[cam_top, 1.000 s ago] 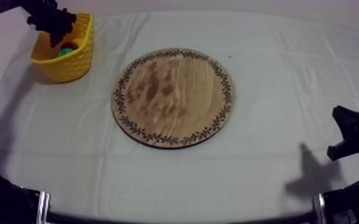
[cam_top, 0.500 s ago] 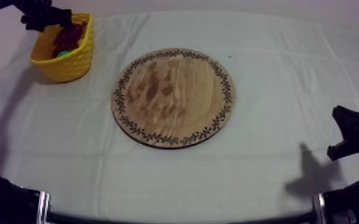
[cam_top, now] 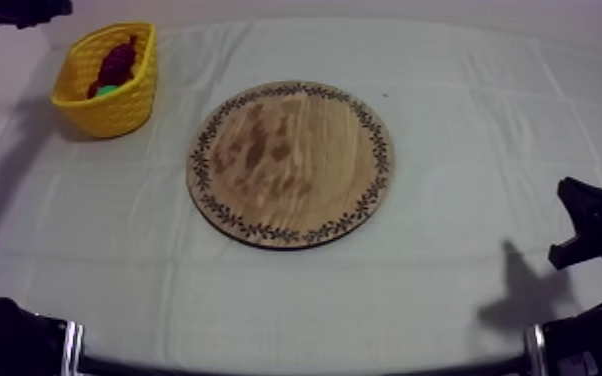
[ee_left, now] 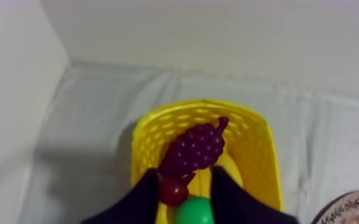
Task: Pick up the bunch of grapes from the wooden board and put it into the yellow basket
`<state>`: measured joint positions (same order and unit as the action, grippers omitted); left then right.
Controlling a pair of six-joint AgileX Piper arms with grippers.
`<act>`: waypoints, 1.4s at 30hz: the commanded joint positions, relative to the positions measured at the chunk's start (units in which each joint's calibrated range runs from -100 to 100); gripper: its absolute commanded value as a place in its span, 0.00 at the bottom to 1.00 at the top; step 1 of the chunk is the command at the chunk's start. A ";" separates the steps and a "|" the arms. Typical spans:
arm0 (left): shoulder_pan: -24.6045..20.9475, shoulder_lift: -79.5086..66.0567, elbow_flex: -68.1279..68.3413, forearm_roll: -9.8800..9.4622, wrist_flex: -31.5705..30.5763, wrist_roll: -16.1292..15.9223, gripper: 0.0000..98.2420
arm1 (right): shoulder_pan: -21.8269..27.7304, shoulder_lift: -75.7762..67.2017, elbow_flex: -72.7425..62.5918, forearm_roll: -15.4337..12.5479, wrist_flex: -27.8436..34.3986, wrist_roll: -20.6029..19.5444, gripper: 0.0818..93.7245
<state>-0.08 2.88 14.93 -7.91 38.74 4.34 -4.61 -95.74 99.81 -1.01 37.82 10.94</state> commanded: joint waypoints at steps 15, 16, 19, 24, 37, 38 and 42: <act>-1.12 -46.65 42.68 0.15 -12.55 -1.34 0.00 | 0.02 -0.01 -0.03 0.01 0.00 0.00 0.00; -0.90 -49.72 45.69 0.08 -13.13 -1.16 0.00 | 0.02 -0.01 -0.03 0.01 0.00 -0.01 0.00; -0.19 -59.05 53.97 -0.02 -13.76 -0.36 0.00 | 0.02 -0.01 -0.03 0.01 0.00 -0.02 0.00; 1.23 -73.87 64.32 -0.07 -11.70 0.34 0.00 | 0.02 -0.01 -0.03 0.01 0.00 0.00 0.00; 4.03 -94.92 80.69 -0.87 -10.38 -1.14 0.00 | 0.02 -0.01 -0.03 0.01 0.00 -0.02 0.00; 4.09 -95.94 81.80 -0.50 -10.89 -1.64 0.00 | 0.02 -0.01 -0.03 0.01 0.00 -0.02 0.00; 4.00 -99.29 84.08 1.30 -11.43 -3.50 0.00 | 0.02 -0.01 -0.03 0.01 0.00 -0.02 0.00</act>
<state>3.99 -94.68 98.17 -7.27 27.46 1.66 -4.61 -95.74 99.81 -1.01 37.82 10.95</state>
